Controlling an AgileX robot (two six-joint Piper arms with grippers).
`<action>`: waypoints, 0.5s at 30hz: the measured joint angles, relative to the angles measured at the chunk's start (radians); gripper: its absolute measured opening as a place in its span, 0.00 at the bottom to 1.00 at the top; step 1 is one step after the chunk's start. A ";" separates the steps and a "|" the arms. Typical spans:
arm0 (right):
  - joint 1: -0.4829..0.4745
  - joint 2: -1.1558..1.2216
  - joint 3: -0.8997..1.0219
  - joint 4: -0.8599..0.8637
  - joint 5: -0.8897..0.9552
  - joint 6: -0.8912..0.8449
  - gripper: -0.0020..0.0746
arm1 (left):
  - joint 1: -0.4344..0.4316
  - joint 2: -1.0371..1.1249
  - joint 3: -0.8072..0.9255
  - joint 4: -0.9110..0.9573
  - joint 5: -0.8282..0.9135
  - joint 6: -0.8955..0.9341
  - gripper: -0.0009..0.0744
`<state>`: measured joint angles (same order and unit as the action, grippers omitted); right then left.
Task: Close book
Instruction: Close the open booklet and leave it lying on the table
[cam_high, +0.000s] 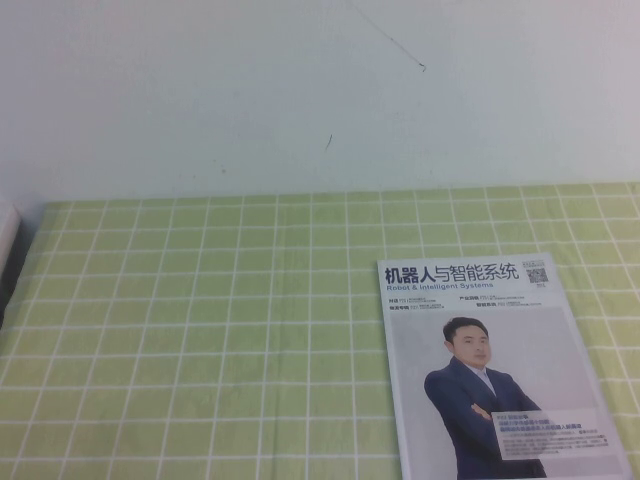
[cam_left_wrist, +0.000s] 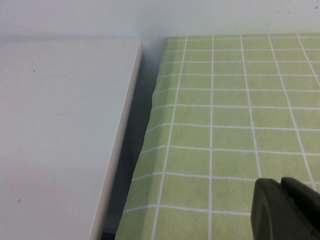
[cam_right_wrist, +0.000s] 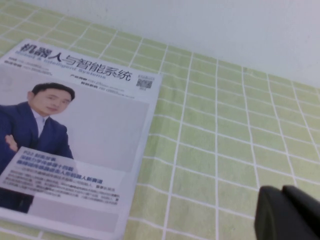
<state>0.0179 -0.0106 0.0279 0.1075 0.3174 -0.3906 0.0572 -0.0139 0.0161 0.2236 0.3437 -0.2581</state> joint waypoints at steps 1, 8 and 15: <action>0.000 0.000 -0.002 0.002 0.010 0.000 0.02 | 0.000 0.000 0.000 0.001 0.000 0.000 0.01; 0.000 0.000 -0.006 0.004 0.032 0.002 0.02 | 0.000 0.000 0.000 0.001 0.000 0.000 0.01; 0.000 0.000 -0.008 0.004 0.038 0.002 0.02 | 0.000 0.000 0.000 0.001 0.000 0.000 0.01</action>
<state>0.0179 -0.0106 0.0203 0.1117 0.3549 -0.3887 0.0572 -0.0139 0.0161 0.2250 0.3437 -0.2581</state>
